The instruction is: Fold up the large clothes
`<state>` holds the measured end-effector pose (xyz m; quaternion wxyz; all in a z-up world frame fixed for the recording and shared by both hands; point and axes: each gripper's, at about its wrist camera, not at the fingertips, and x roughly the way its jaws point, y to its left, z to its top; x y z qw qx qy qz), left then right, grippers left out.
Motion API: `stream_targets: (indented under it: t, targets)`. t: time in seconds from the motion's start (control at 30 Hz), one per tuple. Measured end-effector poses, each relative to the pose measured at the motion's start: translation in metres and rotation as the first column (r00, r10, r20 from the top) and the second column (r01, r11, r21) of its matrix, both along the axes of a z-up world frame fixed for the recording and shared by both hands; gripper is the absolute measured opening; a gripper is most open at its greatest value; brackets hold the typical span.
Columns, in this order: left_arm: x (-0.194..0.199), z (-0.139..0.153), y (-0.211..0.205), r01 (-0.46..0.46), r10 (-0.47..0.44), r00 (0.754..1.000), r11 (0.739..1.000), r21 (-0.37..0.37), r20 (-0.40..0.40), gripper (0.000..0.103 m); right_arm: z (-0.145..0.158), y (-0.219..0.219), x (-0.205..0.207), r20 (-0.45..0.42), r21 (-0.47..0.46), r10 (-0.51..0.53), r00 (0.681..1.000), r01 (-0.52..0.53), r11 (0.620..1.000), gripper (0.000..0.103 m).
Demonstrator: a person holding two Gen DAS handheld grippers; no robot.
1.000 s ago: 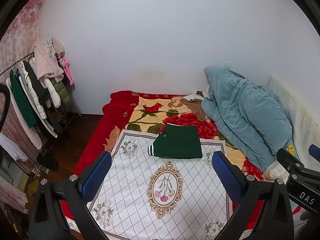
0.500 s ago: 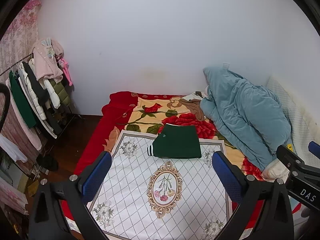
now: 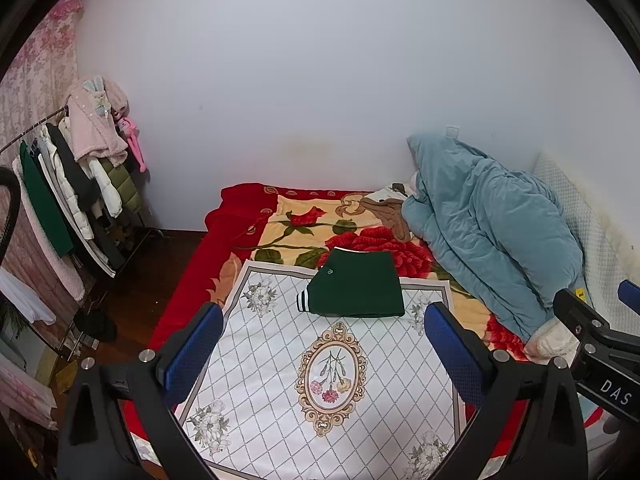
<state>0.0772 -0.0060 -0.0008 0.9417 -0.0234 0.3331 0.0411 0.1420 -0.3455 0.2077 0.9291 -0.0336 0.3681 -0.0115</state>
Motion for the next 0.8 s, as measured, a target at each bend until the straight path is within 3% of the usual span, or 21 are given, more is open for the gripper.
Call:
stream_targets:
  t: [0.8]
  targets:
    - [-0.003,0.0065,0.0088,-0.005,0.005,1.0,1.0,0.005,0.013,0.103,0.0016,0.0007,-0.0044,0.011,-0.002,-0.009,1.0,0.009,1.0,0.103]
